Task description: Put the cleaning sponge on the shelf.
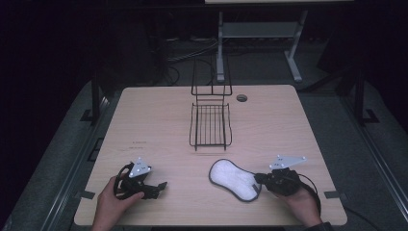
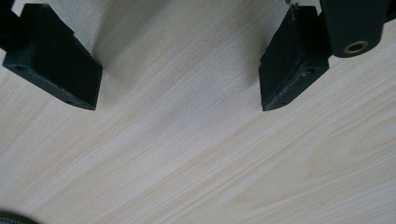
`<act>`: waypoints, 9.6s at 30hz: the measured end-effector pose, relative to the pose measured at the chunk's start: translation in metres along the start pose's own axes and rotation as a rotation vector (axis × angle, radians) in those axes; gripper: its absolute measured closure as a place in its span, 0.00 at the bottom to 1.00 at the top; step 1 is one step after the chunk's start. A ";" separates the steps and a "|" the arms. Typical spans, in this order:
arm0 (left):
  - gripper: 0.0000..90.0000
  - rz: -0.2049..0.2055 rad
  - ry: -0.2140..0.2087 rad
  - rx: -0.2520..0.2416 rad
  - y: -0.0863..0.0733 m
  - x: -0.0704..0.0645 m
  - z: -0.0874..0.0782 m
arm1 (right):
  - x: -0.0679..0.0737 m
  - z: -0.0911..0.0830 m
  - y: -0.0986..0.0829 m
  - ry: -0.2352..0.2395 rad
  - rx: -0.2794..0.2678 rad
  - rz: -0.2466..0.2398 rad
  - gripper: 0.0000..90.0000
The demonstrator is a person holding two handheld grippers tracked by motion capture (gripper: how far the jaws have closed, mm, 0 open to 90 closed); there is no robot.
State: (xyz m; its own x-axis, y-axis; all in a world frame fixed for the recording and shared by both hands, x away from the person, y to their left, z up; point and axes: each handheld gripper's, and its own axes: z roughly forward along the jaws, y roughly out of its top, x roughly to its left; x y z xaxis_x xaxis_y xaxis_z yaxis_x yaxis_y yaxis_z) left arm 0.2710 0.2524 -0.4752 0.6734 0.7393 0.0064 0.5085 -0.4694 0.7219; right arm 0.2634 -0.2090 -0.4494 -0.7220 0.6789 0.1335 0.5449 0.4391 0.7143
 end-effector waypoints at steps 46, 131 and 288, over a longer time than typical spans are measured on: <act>0.14 -0.004 0.000 0.000 0.000 0.000 0.000 | 0.018 0.063 0.046 0.061 0.128 -0.068 0.12; 0.14 -0.006 0.000 -0.002 0.000 0.000 0.000 | -0.001 -0.004 0.057 0.147 -0.046 -0.001 0.91; 0.14 -0.003 0.000 0.000 0.000 0.000 0.000 | -0.069 0.099 0.154 0.021 -0.038 -0.050 1.00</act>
State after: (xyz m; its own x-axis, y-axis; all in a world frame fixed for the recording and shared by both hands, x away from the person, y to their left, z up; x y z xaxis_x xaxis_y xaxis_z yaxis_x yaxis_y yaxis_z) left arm 0.2710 0.2522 -0.4751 0.6721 0.7404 0.0040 0.5105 -0.4674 0.7218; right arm 0.4394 -0.1305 -0.4169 -0.7570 0.6440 0.1104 0.4912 0.4494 0.7462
